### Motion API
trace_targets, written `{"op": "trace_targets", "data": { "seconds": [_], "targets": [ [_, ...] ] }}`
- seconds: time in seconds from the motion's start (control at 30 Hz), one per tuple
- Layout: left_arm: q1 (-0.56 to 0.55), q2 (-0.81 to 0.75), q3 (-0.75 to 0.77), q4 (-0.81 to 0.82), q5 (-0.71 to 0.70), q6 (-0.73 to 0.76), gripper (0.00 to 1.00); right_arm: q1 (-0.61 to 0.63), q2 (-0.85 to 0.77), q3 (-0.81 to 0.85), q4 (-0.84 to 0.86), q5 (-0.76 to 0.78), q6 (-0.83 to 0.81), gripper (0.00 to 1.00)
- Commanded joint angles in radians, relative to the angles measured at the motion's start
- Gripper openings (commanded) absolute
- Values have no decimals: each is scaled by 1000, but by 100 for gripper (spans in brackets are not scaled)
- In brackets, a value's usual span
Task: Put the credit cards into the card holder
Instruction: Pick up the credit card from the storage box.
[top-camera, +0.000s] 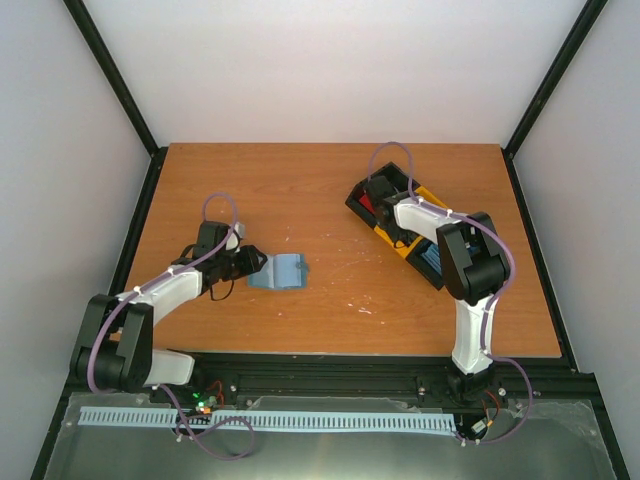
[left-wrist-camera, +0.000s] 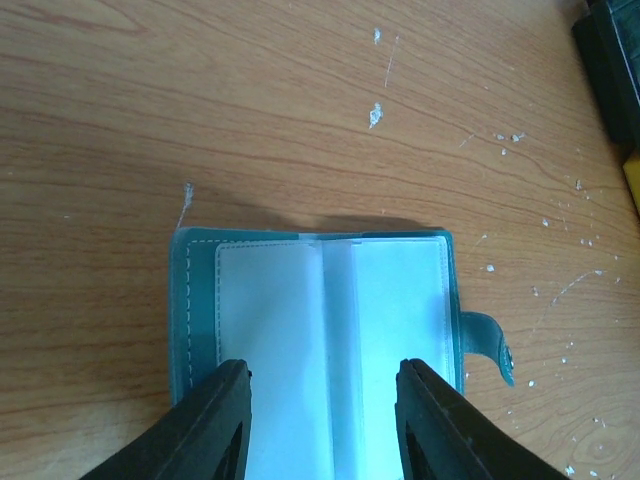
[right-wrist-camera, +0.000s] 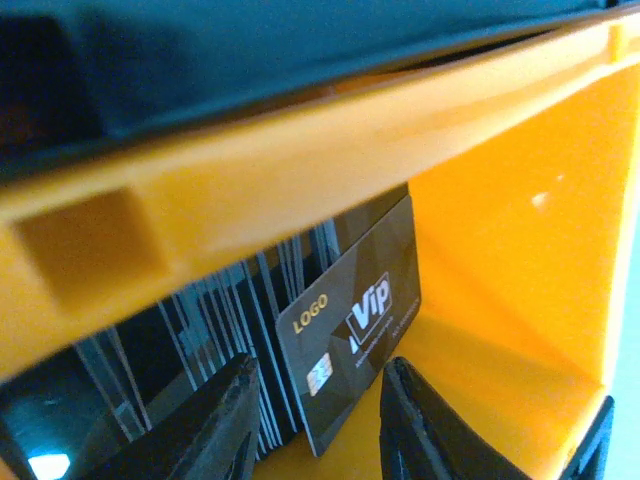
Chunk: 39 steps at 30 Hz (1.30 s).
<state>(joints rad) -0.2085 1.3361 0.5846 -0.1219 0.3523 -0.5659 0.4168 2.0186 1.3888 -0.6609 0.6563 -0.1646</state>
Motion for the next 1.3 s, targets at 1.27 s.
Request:
{"op": "trace_targets", "data": {
  "seconds": [1.27],
  "targets": [
    [4, 21, 45, -9, -11, 23, 42, -23, 76, 40, 72, 256, -8, 14]
  ]
}}
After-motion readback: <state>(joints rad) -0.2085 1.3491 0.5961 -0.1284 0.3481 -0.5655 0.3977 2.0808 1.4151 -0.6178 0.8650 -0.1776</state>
